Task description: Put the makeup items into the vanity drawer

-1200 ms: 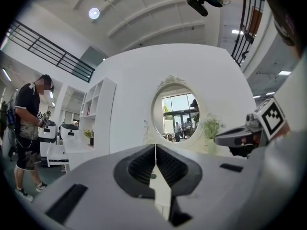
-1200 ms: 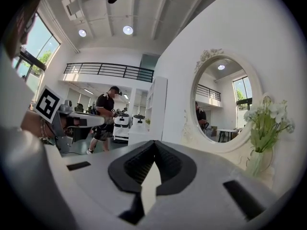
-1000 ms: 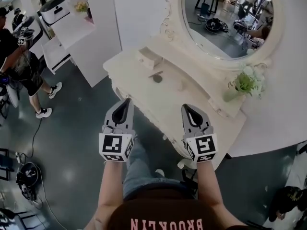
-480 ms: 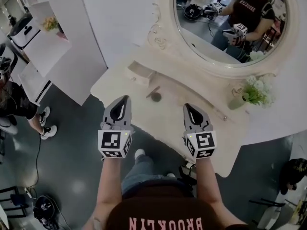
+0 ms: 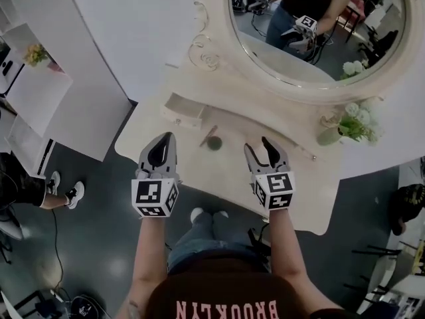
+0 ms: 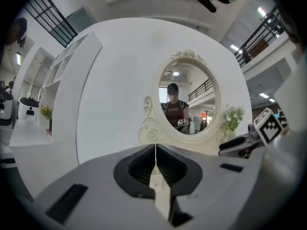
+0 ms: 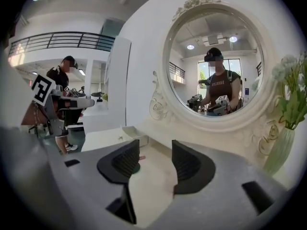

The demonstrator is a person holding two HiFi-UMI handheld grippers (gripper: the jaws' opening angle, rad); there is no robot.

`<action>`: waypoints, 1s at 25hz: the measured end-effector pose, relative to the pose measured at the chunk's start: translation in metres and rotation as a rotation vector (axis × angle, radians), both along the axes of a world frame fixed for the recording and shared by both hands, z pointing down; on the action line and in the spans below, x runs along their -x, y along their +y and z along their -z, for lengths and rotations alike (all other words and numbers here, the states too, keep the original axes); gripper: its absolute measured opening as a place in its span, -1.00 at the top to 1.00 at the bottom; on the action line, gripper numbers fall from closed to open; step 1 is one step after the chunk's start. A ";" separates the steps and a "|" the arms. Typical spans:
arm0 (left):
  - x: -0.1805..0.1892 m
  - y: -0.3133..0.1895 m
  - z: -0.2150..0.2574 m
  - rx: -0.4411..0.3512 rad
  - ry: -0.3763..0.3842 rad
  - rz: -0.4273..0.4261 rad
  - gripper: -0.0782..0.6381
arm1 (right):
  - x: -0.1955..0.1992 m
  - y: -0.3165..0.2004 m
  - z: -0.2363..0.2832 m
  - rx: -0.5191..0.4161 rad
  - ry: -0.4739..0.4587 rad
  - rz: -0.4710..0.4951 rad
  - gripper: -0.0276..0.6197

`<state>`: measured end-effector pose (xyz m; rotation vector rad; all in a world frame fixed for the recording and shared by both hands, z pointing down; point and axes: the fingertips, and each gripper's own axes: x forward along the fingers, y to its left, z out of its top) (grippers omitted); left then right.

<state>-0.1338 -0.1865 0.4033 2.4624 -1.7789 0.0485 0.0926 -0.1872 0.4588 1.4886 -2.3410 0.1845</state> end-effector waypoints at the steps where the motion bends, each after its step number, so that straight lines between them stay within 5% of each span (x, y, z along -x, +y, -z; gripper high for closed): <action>1: -0.001 -0.003 -0.004 0.009 0.001 -0.007 0.76 | -0.004 -0.002 -0.006 0.019 0.005 -0.013 0.34; 16: -0.023 -0.041 -0.074 0.200 -0.005 0.012 0.76 | -0.041 -0.032 -0.118 0.291 0.072 -0.046 0.28; 25: -0.031 -0.058 -0.091 0.247 -0.023 0.006 0.76 | -0.049 -0.043 -0.156 0.398 0.099 -0.052 0.26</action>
